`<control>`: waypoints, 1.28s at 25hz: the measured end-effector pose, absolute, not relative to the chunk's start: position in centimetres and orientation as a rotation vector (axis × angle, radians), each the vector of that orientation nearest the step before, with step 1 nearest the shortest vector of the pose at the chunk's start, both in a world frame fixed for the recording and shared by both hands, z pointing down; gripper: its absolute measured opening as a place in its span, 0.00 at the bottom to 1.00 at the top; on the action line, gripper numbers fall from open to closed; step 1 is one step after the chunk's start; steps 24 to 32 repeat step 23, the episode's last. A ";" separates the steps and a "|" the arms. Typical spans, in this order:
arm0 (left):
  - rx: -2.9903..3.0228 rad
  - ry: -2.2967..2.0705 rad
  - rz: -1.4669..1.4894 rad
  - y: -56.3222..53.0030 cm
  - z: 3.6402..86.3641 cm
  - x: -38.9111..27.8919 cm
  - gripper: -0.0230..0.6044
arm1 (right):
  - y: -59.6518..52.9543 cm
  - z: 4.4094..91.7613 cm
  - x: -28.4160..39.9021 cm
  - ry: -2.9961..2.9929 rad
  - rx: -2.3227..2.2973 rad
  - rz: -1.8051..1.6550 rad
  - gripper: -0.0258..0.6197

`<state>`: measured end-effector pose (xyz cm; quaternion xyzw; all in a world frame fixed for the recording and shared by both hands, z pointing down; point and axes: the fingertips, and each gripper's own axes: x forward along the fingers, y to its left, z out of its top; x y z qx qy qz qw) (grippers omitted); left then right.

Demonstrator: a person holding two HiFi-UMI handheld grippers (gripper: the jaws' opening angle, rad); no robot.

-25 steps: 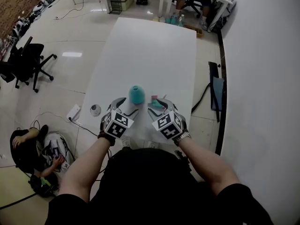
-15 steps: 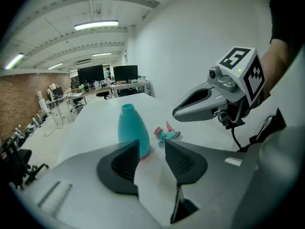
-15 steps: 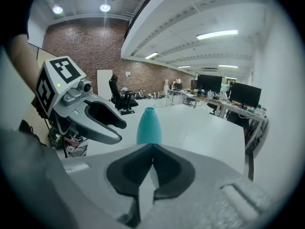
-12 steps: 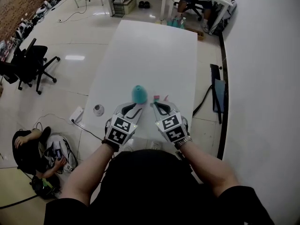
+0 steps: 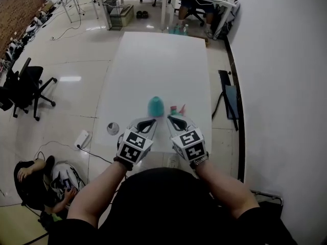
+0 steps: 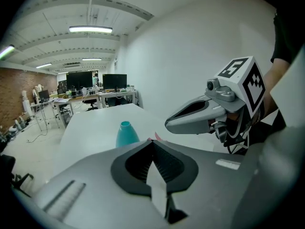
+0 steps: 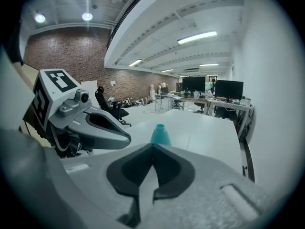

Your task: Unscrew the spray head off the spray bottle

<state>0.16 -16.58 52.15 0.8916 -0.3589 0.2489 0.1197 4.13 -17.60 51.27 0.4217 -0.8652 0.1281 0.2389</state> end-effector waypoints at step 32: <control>2.702 -0.932 0.655 -14.0 50.8 -1.0 0.06 | -14.3 50.3 2.3 -2.292 1.316 0.388 0.03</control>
